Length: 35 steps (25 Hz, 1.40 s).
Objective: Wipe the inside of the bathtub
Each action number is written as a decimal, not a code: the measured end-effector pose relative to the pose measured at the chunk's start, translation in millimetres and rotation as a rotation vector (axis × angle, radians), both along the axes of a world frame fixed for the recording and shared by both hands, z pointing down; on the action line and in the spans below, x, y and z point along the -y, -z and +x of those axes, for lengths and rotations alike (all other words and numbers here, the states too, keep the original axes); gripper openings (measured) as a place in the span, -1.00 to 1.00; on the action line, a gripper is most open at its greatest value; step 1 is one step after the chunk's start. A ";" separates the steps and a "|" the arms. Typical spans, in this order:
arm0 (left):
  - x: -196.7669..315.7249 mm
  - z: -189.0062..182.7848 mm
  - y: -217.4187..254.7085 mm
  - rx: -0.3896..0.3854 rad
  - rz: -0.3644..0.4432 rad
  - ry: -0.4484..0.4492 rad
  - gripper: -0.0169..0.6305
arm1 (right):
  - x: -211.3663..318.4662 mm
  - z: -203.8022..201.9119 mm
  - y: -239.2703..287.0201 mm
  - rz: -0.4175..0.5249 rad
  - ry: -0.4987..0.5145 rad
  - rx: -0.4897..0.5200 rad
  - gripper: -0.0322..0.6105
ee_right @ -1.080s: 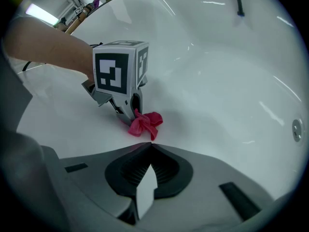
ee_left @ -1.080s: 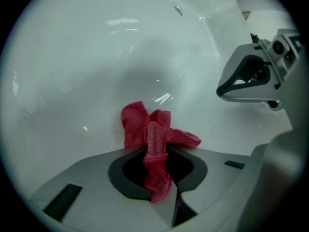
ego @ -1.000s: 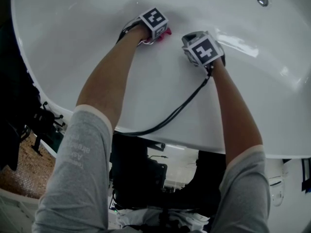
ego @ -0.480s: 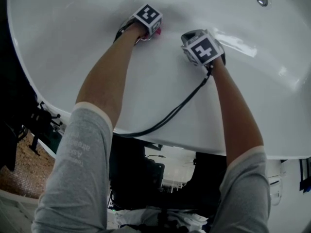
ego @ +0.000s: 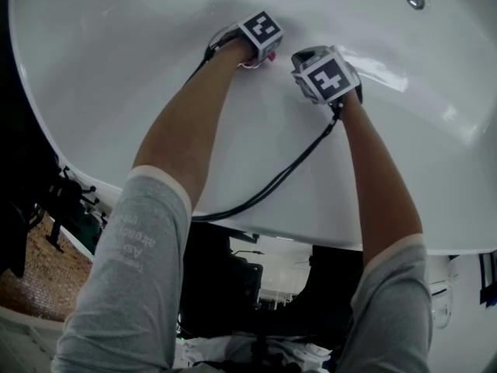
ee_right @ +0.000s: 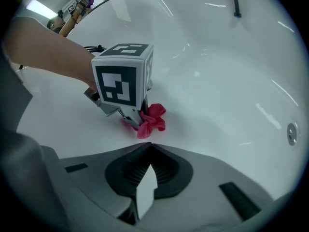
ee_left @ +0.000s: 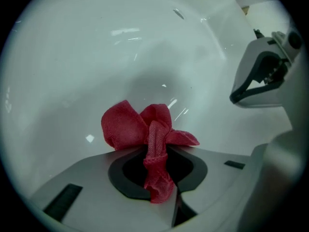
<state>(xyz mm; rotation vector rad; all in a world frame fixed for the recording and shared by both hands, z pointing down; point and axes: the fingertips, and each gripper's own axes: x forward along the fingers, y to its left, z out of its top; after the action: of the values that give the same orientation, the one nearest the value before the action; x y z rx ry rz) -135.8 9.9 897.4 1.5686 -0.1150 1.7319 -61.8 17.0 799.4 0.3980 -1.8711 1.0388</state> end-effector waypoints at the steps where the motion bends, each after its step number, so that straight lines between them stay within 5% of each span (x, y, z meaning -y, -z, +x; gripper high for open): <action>1: 4.8 -11.4 -0.7 0.015 0.012 0.003 -0.71 | -0.1 -1.6 0.4 0.000 -0.003 0.005 -0.87; 9: 46.4 -92.7 3.1 0.152 0.151 0.103 -0.71 | -1.8 -5.5 -0.7 0.003 -0.008 0.009 -0.87; 13: 41.7 -79.0 7.3 0.169 0.175 0.098 -0.71 | 0.7 -3.3 -2.6 0.006 -0.015 0.002 -0.87; 19: 26.0 -31.7 11.5 0.054 0.206 0.056 -0.71 | 3.0 -3.1 -1.9 0.004 -0.037 -0.004 -0.87; 23: 27.2 -35.7 10.3 0.013 0.232 0.047 -0.71 | 3.0 2.4 -4.2 0.018 -0.022 -0.026 -0.87; 30: 64.9 -74.7 10.9 0.109 0.353 0.119 -0.71 | -2.6 0.5 -7.2 0.006 -0.048 -0.025 -0.87; 35: 71.0 -79.2 11.7 0.161 0.417 0.298 -0.71 | -2.9 4.1 -10.7 0.006 -0.058 -0.033 -0.87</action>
<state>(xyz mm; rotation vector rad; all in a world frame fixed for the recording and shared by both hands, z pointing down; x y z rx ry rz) -215.0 -61.1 885.7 1.5957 -0.7936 1.6595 -57.7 19.9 810.2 0.4733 -1.8429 1.0593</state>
